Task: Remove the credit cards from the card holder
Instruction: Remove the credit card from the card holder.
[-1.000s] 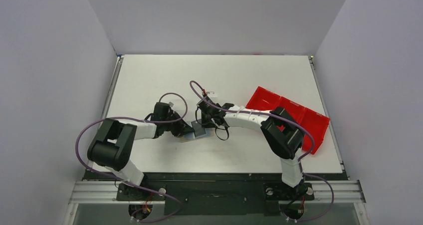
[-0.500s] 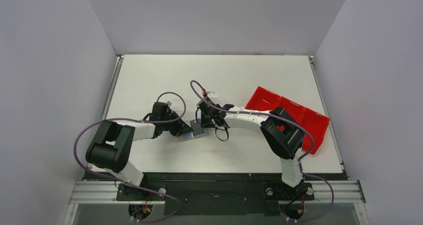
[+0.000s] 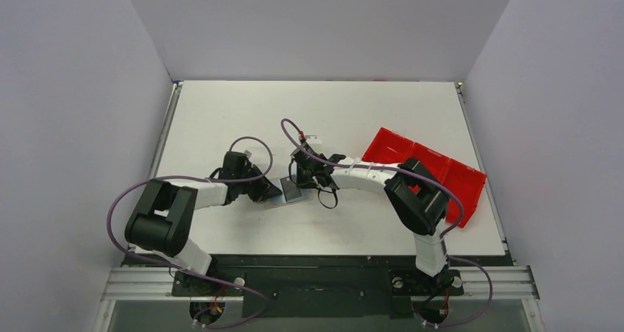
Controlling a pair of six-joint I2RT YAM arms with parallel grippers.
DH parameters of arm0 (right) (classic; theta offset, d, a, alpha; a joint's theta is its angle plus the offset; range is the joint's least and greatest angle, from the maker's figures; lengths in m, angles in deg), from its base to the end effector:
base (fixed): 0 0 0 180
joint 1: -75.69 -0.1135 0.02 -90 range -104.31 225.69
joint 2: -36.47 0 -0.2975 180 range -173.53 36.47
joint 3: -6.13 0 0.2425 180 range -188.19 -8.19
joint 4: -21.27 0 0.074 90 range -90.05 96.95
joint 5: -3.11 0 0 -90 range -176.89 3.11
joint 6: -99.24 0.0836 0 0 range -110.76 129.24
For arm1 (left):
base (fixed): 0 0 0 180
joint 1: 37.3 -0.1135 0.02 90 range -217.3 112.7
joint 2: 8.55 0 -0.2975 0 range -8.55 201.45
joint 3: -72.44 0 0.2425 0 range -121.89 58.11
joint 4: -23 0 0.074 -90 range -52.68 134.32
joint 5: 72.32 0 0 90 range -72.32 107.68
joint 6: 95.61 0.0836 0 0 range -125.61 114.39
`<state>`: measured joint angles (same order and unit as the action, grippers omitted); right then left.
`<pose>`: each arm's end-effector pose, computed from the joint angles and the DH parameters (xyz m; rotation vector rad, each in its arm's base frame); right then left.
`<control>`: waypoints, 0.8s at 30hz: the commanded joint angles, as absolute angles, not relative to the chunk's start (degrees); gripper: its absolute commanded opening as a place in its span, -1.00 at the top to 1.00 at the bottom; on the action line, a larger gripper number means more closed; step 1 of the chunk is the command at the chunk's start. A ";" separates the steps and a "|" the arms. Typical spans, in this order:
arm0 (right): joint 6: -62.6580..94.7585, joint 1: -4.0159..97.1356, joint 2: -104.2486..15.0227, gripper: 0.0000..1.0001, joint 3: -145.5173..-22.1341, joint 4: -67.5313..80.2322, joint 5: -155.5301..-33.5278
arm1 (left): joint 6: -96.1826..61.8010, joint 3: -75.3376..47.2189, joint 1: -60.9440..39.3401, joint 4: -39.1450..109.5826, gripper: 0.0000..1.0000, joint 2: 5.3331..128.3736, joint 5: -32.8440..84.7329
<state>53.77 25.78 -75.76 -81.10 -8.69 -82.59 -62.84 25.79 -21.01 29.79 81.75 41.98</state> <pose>0.2899 0.3346 0.1576 -0.0920 2.6195 0.5404 0.2713 -0.1151 0.1278 -0.7340 2.5525 -1.0267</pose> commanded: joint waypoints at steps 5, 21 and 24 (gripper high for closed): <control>51.19 23.79 -80.69 1.00 -81.79 -19.05 -76.96 | -63.37 27.48 -21.38 25.96 0.77 81.28 43.06; 50.03 21.26 -83.08 1.00 -85.02 -20.91 -78.09 | -65.30 30.70 -22.23 19.63 0.64 82.34 44.38; 49.90 21.12 -83.14 1.00 -85.09 -20.83 -78.81 | -65.64 30.89 -22.27 18.55 0.65 82.97 44.79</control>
